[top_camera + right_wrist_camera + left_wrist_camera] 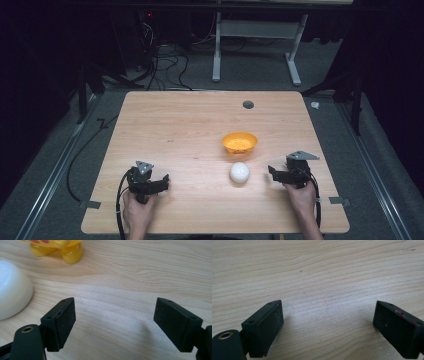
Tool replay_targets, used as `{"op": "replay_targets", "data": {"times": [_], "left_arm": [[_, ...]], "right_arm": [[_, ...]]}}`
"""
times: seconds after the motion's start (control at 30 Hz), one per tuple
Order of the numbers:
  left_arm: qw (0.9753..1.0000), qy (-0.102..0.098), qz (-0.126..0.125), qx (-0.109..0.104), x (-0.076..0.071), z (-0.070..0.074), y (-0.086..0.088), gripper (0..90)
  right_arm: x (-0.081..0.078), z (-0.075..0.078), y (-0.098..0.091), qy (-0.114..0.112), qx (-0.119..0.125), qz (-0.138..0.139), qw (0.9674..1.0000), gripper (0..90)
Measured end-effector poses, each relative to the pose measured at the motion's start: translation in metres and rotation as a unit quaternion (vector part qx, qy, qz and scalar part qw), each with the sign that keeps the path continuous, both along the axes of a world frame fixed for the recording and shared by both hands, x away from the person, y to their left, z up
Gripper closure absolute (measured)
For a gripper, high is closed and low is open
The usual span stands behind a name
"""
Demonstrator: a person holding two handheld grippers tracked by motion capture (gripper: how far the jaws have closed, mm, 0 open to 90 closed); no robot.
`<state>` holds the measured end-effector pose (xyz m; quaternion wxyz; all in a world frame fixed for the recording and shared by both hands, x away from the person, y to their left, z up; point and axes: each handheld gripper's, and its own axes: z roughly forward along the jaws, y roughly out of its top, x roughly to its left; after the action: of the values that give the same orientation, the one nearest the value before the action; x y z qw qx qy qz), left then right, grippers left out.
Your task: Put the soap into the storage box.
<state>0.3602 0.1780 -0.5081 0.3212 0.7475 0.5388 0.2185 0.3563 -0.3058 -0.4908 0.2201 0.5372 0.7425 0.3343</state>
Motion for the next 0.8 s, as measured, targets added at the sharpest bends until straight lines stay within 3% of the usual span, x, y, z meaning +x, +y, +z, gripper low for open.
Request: {"op": "replay_targets", "data": {"times": [0.2,0.5,0.8], "left_arm": [[1.0,0.0,0.001,-0.001,0.0,0.0,0.0,9.9],[1.0,-0.001,0.001,-0.001,-0.001,0.0,0.0,10.1],[1.0,-0.001,0.001,-0.001,-0.001,0.0,0.0,10.2]], "right_arm": [[-0.014,0.007,0.005,-0.011,0.012,0.015,0.9997,19.7],[-0.032,0.011,0.022,-0.017,0.01,0.059,0.9981,19.6],[-0.036,0.011,0.042,-0.015,0.008,0.1,0.9948,18.4]]}}
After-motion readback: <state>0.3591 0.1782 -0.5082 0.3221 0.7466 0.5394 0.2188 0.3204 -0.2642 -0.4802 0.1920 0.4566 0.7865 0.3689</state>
